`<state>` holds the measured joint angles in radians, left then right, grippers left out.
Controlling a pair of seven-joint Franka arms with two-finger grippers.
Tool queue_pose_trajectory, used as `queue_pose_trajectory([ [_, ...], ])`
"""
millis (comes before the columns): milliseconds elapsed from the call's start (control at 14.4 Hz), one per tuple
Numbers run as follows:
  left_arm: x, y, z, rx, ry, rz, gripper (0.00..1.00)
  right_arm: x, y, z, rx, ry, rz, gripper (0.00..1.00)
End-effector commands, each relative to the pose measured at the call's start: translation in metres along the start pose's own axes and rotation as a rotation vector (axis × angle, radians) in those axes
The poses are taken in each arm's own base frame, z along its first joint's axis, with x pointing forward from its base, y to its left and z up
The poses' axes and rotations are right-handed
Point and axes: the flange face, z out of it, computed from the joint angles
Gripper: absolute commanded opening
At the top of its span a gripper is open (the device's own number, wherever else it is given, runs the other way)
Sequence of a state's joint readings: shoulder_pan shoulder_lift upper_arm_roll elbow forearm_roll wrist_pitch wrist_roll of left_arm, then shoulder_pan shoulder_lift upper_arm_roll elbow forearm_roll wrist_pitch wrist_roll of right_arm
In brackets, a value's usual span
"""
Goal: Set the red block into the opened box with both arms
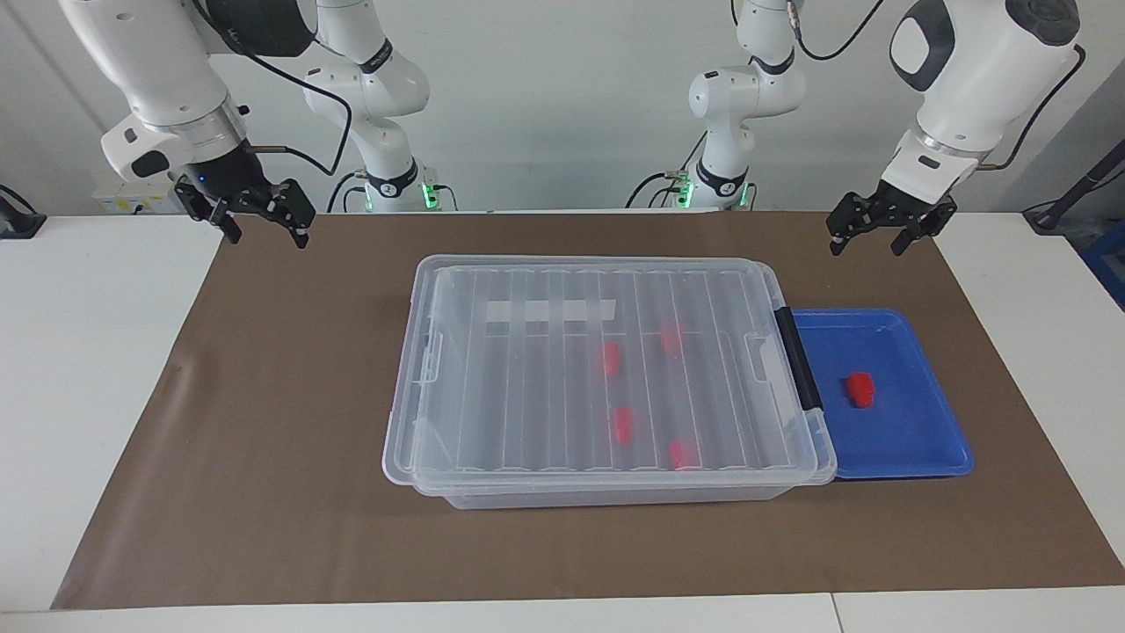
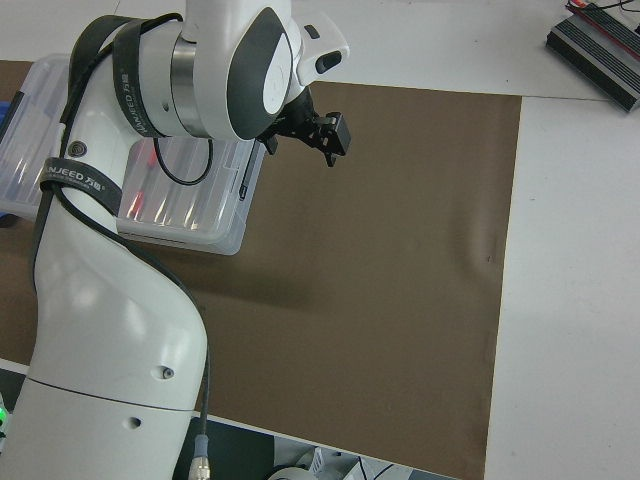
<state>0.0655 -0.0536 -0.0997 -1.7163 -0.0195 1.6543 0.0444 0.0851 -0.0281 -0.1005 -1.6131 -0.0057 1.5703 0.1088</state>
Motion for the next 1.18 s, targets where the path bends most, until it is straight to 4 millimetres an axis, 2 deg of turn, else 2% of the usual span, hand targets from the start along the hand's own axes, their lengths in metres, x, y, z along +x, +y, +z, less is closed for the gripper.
queue_pose_trajectory([
  [0,-0.006,0.0,0.0,0.022,0.015,0.006,1.0,0.001,0.001,0.0,-0.011,0.004,-0.012,1.0],
  [278,-0.007,0.002,0.002,0.023,0.015,0.009,1.0,0.009,0.0,-0.001,-0.003,0.055,-0.016,1.0],
  [417,-0.007,0.002,0.003,0.023,0.012,0.009,1.0,0.023,-0.009,0.017,0.011,0.085,-0.023,1.0],
  [487,-0.008,0.002,0.004,0.023,0.012,0.009,1.0,0.031,-0.021,0.032,0.011,0.096,-0.041,1.0],
  [696,-0.009,-0.002,0.01,0.024,0.024,0.003,1.0,0.056,-0.084,0.073,0.037,0.137,-0.123,1.0],
  [835,-0.009,-0.005,0.018,0.027,0.056,-0.003,1.0,0.067,-0.115,0.099,0.06,0.142,-0.14,1.0],
  [974,-0.012,-0.01,0.033,0.029,0.105,-0.011,1.0,0.069,-0.152,0.125,0.058,0.14,-0.152,1.0],
  [1113,-0.01,-0.03,0.053,0.035,0.123,-0.018,1.0,0.072,-0.155,0.137,0.042,0.139,-0.152,1.0],
])
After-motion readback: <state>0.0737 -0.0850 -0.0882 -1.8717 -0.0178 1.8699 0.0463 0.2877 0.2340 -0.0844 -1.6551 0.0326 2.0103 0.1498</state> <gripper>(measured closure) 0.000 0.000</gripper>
